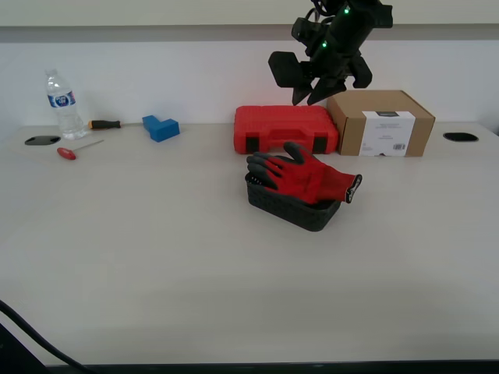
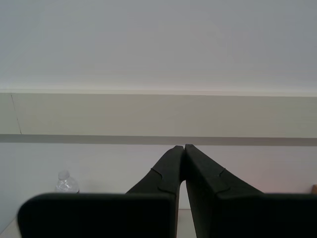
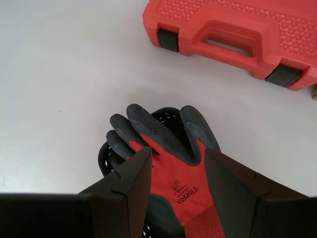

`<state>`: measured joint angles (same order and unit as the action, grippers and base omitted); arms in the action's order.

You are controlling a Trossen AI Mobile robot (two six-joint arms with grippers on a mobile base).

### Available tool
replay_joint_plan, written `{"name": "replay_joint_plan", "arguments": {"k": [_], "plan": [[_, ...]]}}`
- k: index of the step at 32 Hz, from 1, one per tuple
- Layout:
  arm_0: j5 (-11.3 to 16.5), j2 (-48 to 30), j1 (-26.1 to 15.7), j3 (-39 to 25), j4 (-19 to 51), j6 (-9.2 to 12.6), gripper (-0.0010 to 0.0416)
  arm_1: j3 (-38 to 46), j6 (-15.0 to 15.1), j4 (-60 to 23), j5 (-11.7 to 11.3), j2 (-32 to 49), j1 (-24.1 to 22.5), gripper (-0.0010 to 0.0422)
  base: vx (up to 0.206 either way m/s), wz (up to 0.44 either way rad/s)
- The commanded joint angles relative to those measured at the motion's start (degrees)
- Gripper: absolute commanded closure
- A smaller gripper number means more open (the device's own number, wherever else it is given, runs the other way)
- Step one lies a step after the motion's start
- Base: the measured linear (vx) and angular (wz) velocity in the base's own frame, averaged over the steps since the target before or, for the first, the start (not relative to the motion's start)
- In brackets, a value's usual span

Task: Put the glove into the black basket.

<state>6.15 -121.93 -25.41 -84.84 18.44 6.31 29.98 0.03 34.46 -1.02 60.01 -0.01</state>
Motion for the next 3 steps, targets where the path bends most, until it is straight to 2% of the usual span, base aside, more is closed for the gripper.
{"name": "replay_joint_plan", "arguments": {"k": [1,3], "plan": [[-0.02,-0.02,-0.04,-0.07,-0.09,0.13,0.0260,0.02,0.02,0.33,0.00,-0.02,-0.02,0.0412,0.000,0.000],[-0.02,-0.02,-0.04,-0.09,-0.11,0.13,0.0260,0.02,0.00,0.33,0.00,-0.02,-0.02,0.0412,0.000,0.000]]}}
